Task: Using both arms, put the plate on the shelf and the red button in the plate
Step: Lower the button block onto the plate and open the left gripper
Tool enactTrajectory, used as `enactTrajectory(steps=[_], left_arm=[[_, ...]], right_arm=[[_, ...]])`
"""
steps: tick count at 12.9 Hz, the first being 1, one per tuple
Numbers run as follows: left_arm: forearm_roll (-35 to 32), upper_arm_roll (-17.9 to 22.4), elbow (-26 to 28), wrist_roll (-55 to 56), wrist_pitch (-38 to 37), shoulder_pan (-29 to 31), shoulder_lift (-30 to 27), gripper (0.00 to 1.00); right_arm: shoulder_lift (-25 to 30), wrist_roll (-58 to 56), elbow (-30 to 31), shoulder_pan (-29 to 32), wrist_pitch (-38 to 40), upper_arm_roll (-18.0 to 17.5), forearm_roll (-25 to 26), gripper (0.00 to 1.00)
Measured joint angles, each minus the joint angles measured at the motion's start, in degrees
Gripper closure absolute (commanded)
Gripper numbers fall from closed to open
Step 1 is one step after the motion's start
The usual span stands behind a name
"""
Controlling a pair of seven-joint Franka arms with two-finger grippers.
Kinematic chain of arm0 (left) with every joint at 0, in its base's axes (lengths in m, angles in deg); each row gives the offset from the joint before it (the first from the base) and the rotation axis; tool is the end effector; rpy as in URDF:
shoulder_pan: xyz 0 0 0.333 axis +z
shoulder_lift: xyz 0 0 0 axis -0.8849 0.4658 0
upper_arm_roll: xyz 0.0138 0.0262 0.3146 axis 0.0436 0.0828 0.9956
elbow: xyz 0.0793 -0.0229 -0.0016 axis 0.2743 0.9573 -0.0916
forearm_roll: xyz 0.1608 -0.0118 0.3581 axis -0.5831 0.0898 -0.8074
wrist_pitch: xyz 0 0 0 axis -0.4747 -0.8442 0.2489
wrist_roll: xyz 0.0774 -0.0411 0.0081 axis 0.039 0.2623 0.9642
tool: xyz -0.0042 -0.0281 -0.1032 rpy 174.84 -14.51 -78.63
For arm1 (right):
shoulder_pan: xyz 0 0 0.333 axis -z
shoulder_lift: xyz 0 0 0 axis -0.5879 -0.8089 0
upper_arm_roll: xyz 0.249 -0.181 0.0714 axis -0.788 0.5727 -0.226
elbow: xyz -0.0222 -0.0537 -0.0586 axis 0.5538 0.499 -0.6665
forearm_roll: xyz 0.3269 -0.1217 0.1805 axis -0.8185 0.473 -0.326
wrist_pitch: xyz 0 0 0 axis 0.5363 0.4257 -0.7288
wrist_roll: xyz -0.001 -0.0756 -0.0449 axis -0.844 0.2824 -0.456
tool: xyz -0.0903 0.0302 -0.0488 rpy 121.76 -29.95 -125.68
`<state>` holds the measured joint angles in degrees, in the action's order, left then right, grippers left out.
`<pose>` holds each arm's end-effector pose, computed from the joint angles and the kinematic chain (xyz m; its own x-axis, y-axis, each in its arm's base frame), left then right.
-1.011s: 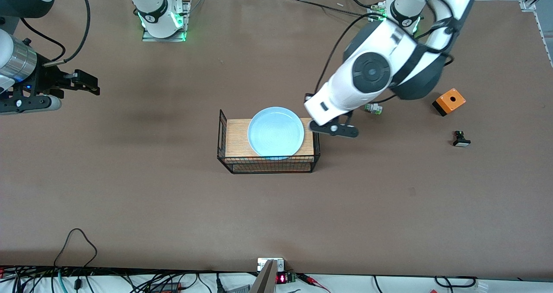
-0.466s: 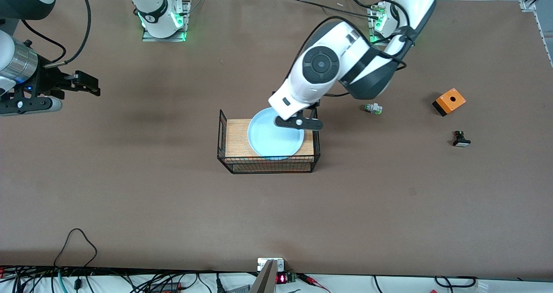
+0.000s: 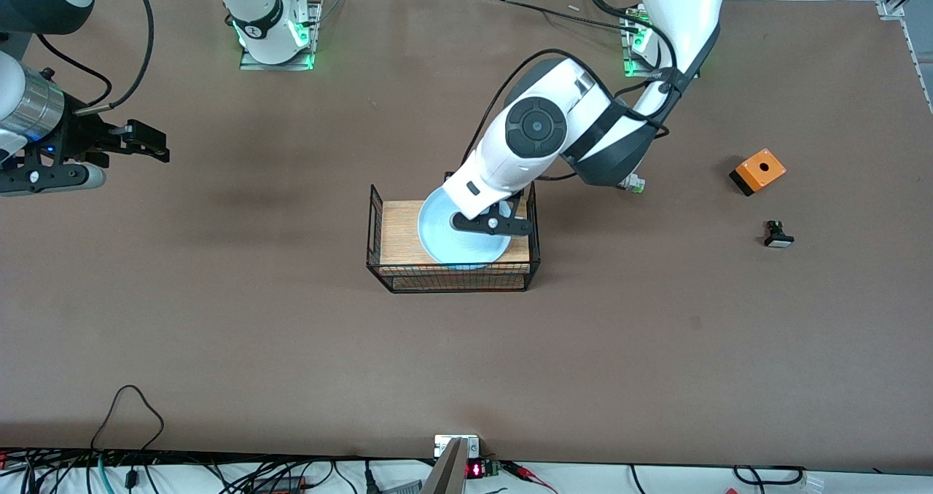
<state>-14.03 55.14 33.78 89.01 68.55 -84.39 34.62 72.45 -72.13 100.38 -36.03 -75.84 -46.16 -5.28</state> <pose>0.5744 -0.4678 0.3988 0.9862 -0.0391 -0.1610 0.0000 -0.9719 0.2355 0.5706 0.0283 0.5622 0.9862 0.1041 -0.1290 0.1044 -0.9945 -0.0051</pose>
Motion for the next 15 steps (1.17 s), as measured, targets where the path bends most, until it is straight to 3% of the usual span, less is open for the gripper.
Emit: enactTrajectory(steps=[7, 8, 9, 10, 11, 15], left_arm=[[-3.7, 0.0, -1.0, 0.0, 1.1, -1.1, 3.9, 1.0], [-3.9, 0.0, -1.0, 0.0, 1.1, -1.2, 3.9, 0.95], [-3.9, 0.0, -1.0, 0.0, 1.1, -1.3, 4.0, 0.78], [-3.9, 0.0, -1.0, 0.0, 1.1, -1.3, 4.0, 0.54], [-4.0, 0.1, -1.0, 0.0, 1.1, -1.3, 4.0, 0.04], [-8.3, 0.1, -1.3, -0.1, 1.6, -1.4, 4.0, 0.0]], right_arm=[[0.0, 0.0, 0.0, 0.0, 0.0, 0.0, 0.0, 0.0], [0.0, 0.0, 0.0, 0.0, 0.0, 0.0, 0.0, 0.0], [-0.1, 0.0, 0.0, 0.0, 0.0, 0.0, 0.0, 0.0], [-0.1, 0.0, 0.0, 0.0, 0.0, 0.0, 0.0, 0.0], [-0.1, 0.0, 0.0, 0.0, 0.0, 0.0, 0.0, 0.0], [-0.1, 0.0, 0.0, 0.0, 0.0, 0.0, 0.0, 0.0]])
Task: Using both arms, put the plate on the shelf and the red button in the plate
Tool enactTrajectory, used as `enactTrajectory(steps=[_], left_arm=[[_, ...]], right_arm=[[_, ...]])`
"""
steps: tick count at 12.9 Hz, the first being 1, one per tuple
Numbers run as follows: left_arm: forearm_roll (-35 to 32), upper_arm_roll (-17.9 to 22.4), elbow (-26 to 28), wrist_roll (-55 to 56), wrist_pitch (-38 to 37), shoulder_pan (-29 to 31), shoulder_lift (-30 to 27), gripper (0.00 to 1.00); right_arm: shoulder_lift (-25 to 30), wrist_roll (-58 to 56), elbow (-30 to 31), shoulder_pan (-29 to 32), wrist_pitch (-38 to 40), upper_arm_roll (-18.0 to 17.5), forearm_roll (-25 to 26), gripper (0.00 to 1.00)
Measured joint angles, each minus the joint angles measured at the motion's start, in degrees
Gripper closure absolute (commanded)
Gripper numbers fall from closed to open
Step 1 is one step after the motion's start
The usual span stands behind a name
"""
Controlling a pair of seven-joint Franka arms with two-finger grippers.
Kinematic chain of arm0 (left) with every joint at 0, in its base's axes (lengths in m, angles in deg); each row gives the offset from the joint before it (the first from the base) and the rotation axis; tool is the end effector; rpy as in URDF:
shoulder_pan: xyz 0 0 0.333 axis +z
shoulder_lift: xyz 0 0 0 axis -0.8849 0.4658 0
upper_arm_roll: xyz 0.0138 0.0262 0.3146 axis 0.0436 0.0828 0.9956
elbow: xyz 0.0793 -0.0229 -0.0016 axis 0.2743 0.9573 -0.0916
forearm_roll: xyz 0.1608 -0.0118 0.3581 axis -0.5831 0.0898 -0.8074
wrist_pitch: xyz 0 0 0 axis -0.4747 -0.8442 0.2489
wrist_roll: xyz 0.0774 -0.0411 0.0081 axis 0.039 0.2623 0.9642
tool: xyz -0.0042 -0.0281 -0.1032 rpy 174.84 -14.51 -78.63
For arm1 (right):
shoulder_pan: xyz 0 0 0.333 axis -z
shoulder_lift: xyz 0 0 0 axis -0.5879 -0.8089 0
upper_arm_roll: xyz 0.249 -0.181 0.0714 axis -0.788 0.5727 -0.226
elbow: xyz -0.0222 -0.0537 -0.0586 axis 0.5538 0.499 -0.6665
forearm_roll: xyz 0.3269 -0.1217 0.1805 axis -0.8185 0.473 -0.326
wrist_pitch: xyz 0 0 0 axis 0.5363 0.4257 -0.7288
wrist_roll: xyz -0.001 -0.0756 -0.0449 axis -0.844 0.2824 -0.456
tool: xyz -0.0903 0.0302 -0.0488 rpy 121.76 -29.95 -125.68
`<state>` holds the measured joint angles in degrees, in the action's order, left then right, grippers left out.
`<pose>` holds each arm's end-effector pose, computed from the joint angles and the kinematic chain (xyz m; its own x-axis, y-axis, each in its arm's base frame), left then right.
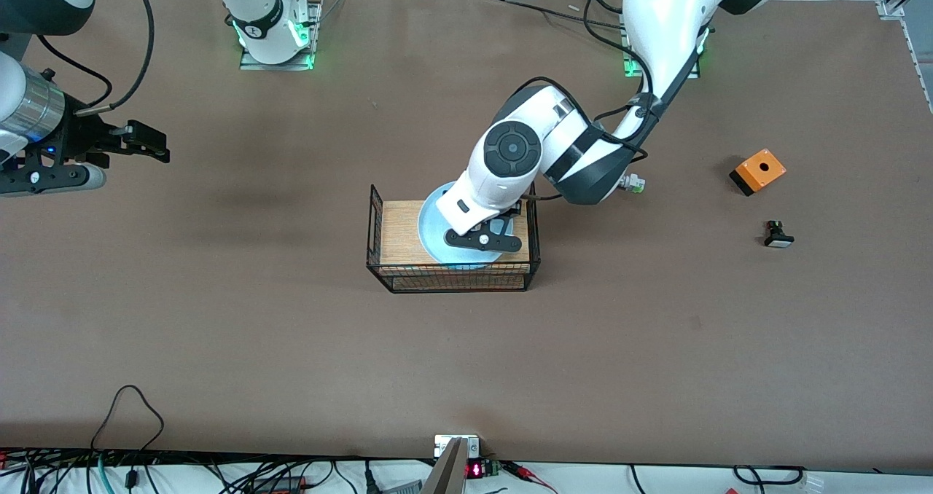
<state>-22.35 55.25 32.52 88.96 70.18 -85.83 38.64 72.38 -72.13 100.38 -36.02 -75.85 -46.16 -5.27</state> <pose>0.5798 -0.4764 0.3586 0.9921 -0.0809 -0.0957 -0.0670 -0.9878 0.1406 0.5709 0.0282 0.5615 0.9860 0.1040 -0.1300 0.1042 -0.9945 -0.0050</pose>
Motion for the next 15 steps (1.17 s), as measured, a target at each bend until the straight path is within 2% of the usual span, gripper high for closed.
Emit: enactTrajectory(steps=[5, 8, 12, 15], left_arm=[[-0.4, 0.0, -1.8, 0.0, 1.0, -0.3, -0.2, 0.0], [-0.5, 0.2, -3.1, 0.0, 0.8, 0.6, -2.3, 0.0], [-0.7, 0.6, -3.5, -0.1, -6.2, 5.0, -9.2, 0.0], [-1.2, 0.9, -3.5, -5.1, -10.7, 10.0, -13.3, 0.0]], right_arm=[[0.0, 0.0, 0.0, 0.0, 0.0, 0.0, 0.0, 0.0], [0.0, 0.0, 0.0, 0.0, 0.0, 0.0, 0.0, 0.0], [0.0, 0.0, 0.0, 0.0, 0.0, 0.0, 0.0, 0.0], [0.0, 0.0, 0.0, 0.0, 0.0, 0.0, 0.0, 0.0]])
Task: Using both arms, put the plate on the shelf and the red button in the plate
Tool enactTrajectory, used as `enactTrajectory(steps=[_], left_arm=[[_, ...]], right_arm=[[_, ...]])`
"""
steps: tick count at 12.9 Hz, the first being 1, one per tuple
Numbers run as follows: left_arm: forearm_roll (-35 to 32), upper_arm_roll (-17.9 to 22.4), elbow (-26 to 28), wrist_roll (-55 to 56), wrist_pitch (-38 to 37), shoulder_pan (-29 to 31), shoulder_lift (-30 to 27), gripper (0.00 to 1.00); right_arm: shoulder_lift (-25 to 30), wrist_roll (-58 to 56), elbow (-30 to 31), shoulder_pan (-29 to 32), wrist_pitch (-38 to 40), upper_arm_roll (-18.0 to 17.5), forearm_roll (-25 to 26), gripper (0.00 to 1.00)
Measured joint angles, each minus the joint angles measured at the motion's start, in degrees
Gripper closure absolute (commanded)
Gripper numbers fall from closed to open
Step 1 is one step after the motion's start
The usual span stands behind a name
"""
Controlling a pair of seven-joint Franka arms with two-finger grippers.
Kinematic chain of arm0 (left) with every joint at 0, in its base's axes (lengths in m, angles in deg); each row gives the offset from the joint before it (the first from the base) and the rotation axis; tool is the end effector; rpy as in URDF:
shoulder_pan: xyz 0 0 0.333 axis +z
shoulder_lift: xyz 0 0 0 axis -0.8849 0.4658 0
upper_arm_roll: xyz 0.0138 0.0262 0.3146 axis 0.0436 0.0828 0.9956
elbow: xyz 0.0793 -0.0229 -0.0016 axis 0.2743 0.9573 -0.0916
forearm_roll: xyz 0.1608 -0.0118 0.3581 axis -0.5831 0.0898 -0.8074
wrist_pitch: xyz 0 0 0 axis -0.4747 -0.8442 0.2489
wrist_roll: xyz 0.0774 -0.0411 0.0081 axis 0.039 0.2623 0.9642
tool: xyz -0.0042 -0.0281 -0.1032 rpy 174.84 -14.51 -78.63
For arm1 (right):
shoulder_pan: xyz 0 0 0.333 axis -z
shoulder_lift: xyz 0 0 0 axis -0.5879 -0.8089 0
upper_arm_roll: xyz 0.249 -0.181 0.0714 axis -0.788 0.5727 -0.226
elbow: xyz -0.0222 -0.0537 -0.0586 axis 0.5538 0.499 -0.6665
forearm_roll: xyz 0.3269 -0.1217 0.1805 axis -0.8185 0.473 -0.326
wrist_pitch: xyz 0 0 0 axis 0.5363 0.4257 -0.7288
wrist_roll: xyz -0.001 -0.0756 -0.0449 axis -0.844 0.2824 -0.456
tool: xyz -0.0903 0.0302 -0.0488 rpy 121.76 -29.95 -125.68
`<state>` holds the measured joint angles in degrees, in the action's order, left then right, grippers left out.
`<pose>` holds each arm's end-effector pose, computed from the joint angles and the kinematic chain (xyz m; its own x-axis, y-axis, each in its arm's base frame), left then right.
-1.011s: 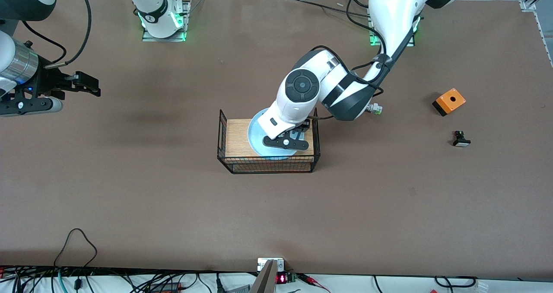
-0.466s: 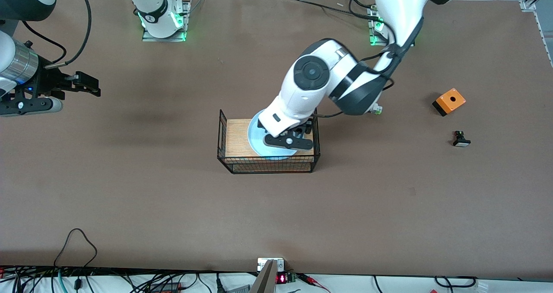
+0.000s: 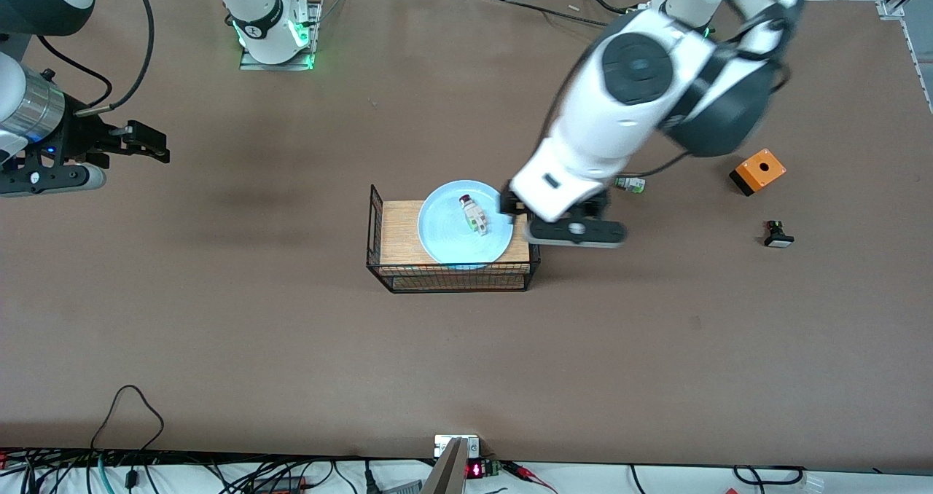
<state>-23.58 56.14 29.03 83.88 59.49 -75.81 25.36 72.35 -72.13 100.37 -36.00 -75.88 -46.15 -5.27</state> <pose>0.6249 -0.3421 0.5321 0.9986 0.0071 0.0517 0.0015 -0.9942 0.1079 0.5711 0.0279 0.5613 0.9861 0.1035 -0.1298 0.1037 -0.9946 -0.0050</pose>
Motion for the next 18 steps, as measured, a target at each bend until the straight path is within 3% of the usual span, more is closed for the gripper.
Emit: enactTrajectory(steps=[8, 14, 18], left_arm=[[-0.2, 0.1, 0.1, -15.4, -11.1, 20.9, -3.6, 0.0], [-0.2, 0.0, 0.1, -25.4, -13.0, 29.9, -4.9, 0.0], [-0.2, -0.2, 1.2, -26.0, -14.0, 29.4, -7.1, 0.0]], right_arm=[[0.0, 0.0, 0.0, 0.0, 0.0, 0.0, 0.0, 0.0], [-0.4, 0.0, -0.8, 0.1, -0.3, 0.0, 0.0, 0.0], [-0.7, 0.0, -1.5, 0.2, -0.4, 0.1, 0.8, 0.0]])
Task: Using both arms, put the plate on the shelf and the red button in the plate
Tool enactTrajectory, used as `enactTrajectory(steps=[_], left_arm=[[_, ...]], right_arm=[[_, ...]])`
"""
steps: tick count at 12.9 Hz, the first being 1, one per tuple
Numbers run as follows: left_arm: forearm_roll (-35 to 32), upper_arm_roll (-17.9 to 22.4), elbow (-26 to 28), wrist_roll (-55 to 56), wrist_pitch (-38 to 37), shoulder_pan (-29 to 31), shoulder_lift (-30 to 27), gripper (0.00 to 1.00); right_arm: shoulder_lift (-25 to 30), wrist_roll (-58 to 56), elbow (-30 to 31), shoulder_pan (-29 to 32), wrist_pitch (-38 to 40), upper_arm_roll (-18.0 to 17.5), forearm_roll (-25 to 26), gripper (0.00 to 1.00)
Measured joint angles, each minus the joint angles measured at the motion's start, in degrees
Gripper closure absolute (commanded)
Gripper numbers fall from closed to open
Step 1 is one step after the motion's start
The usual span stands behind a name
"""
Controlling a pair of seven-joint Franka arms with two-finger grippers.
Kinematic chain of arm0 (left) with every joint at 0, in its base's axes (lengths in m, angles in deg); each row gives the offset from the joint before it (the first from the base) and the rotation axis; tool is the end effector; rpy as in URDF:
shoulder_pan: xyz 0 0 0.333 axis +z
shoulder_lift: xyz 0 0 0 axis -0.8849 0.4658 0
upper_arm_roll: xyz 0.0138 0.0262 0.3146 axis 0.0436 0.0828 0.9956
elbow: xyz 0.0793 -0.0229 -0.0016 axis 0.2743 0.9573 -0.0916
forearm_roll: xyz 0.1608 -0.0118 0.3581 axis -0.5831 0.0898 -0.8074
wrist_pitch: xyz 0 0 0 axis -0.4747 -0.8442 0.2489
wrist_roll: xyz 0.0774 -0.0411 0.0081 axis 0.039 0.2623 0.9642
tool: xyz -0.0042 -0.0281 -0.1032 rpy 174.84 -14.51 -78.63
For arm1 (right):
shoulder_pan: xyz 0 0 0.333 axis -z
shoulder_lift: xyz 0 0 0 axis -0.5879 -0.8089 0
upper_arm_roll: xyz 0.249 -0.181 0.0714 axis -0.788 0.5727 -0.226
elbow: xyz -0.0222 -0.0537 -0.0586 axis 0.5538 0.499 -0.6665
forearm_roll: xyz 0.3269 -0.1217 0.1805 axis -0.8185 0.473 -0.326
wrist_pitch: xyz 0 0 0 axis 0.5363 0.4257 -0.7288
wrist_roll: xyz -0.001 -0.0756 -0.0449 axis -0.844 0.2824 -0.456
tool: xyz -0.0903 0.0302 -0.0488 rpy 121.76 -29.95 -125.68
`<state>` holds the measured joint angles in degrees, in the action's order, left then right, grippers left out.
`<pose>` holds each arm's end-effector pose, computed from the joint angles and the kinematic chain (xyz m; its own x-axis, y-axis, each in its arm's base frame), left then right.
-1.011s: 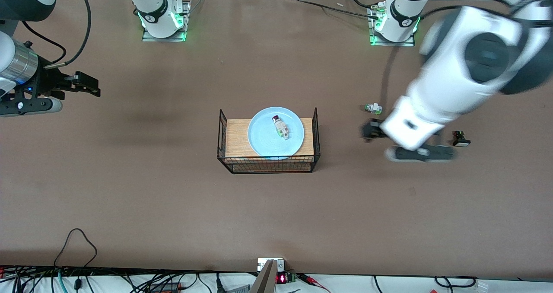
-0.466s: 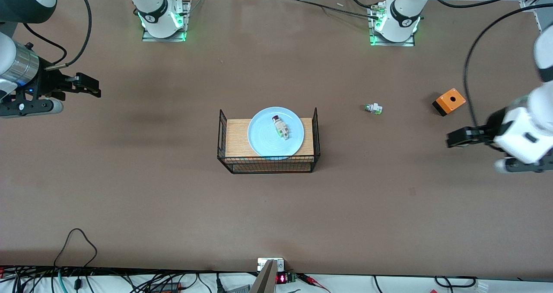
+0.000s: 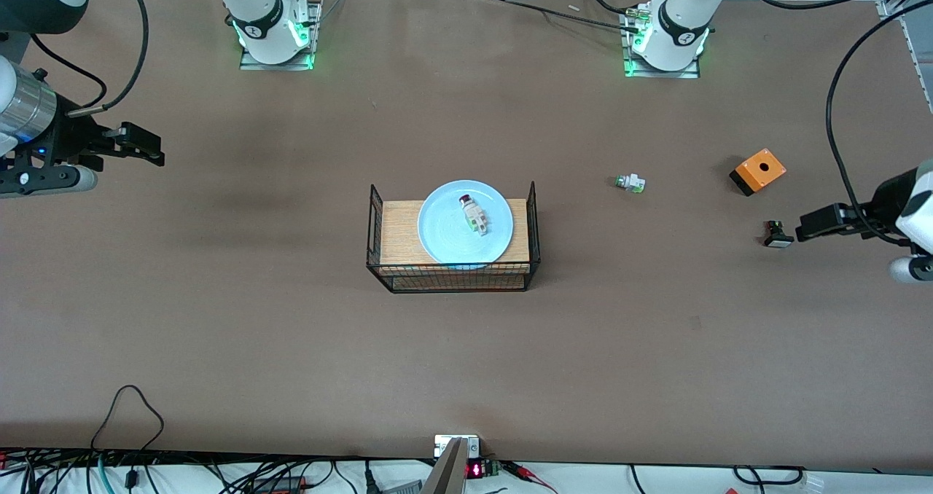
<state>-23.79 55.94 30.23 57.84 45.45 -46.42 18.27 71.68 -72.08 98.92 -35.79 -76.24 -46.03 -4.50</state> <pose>0.6595 -0.0011 0.5822 0.9977 0.0483 -0.0477 0.0489 -0.9987 0.0116 0.5767 0.0232 0.5669 0.9891 0.0969 -0.1108 0.0985 -0.9951 0.0090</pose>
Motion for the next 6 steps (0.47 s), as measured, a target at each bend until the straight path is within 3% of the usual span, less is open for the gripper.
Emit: enactTrajectory(steps=[1, 4, 6], left_arm=[[0.0, 1.8, 1.5, 0.0, 0.3, -1.9, -1.7, 0.0], [4.2, 16.2, 8.5, -2.6, 3.6, -13.1, -8.0, 0.0], [5.3, 18.6, 14.5, -3.9, 6.7, -13.8, -11.7, 0.0]], right_arm=[[-0.2, 0.0, 0.0, 0.1, 0.0, 0.0, 0.4, 0.0], [-0.9, 0.0, -0.1, 0.3, -0.1, 0.0, 1.5, 0.0], [-1.2, 0.0, -0.1, 0.3, -0.1, 0.0, 2.1, 0.0]])
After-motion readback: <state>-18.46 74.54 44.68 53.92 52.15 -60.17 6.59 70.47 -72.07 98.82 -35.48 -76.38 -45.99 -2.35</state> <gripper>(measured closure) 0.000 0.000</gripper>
